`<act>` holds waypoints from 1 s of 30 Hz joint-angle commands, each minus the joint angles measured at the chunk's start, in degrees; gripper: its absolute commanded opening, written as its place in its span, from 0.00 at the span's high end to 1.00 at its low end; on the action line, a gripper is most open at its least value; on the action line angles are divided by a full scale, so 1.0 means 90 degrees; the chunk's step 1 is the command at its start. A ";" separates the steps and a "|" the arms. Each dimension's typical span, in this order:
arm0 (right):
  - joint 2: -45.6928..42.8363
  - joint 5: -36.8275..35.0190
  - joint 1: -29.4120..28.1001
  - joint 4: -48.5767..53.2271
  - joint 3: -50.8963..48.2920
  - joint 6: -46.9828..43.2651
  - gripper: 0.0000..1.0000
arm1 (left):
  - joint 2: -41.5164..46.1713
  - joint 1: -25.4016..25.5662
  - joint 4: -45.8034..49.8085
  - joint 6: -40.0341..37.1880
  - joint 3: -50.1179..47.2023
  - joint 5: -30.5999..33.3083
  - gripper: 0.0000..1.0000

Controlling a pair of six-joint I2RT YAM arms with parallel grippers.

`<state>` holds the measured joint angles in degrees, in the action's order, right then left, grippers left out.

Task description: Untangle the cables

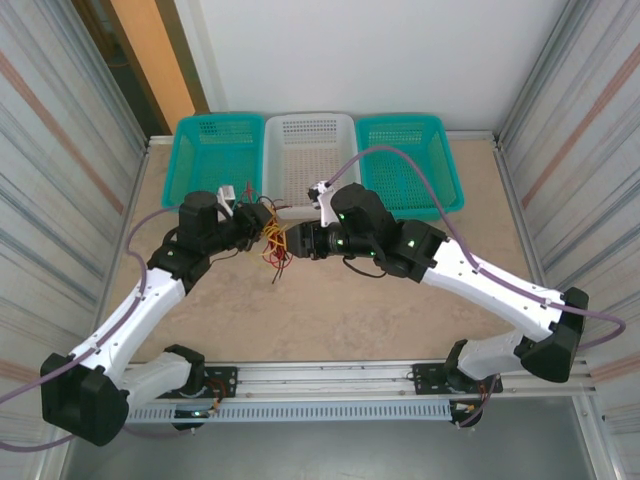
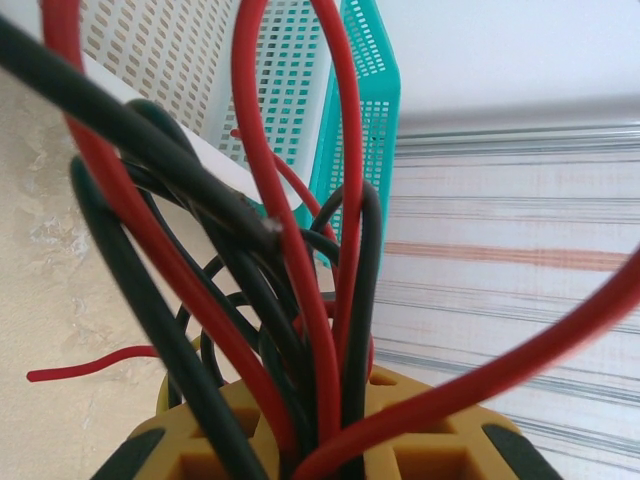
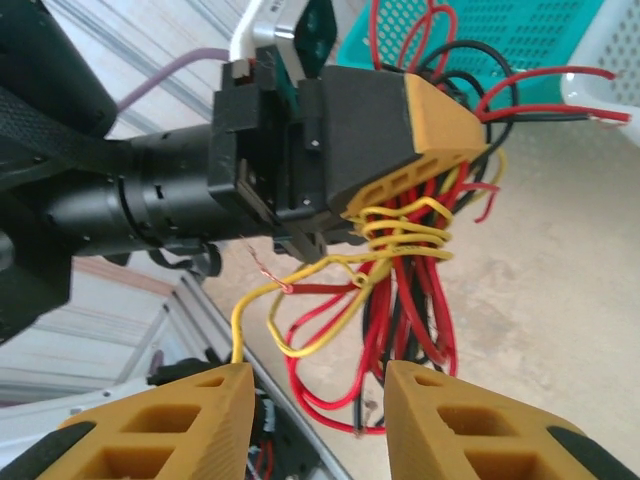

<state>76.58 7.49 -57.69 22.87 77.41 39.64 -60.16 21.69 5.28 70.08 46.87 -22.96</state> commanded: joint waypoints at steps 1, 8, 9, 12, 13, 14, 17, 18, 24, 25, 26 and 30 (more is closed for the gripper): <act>-0.0112 0.0414 0.0053 -0.0646 -0.0085 0.0345 0.64 | 0.0062 -0.0063 -0.0385 -0.0048 0.0065 -0.0122 1.00; -0.0100 0.0461 0.0005 -0.0851 -0.0160 0.0420 0.45 | 0.0083 -0.0076 -0.0374 -0.0102 0.0012 -0.0110 1.00; -0.0109 0.0464 -0.0011 -0.0842 -0.0170 0.0420 0.46 | 0.0082 -0.0081 -0.0386 -0.0120 0.0016 -0.0124 1.00; -0.0110 0.0301 -0.0101 -0.0730 -0.0183 0.0377 0.52 | 0.0062 -0.0082 -0.0374 -0.0154 0.0010 -0.0112 1.00; -0.0118 0.0224 -0.0127 -0.0662 -0.0173 0.0363 0.58 | 0.0063 -0.0077 -0.0384 -0.0160 0.0004 -0.0116 1.00; -0.0119 0.0176 -0.0133 -0.0626 -0.0172 0.0361 0.68 | 0.0058 -0.0077 -0.0385 -0.0168 0.0006 -0.0122 1.00; -0.0095 0.0145 -0.0149 -0.0563 -0.0151 0.0361 0.75 | 0.0070 -0.0077 -0.0355 -0.0214 0.0007 -0.0071 1.00; -0.0086 0.0127 -0.0147 -0.0549 -0.0153 0.0364 0.74 | 0.0073 -0.0078 -0.0344 -0.0214 -0.0003 -0.0054 1.00; -0.0029 0.0067 -0.0162 -0.0504 -0.0145 0.0313 0.98 | 0.0059 -0.0083 -0.0341 -0.0292 -0.0022 -0.0083 1.00; -0.0022 0.0038 -0.0157 -0.0477 -0.0124 0.0313 1.00 | 0.0063 -0.0085 -0.0309 -0.0355 -0.0019 -0.0058 1.00; -0.0005 0.0028 -0.0161 -0.0479 -0.0092 0.0296 1.00 | 0.0080 -0.0087 -0.0258 -0.0432 -0.0013 -0.0012 1.00; 0.0224 -0.0001 -0.0210 -0.0421 0.0265 0.0214 1.00 | 0.0073 -0.0042 0.0051 -0.0793 0.0063 0.0191 1.00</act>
<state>77.06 8.78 -58.98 18.20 76.60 42.89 -60.16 21.34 4.93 66.85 46.85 -22.50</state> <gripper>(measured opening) 0.046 0.175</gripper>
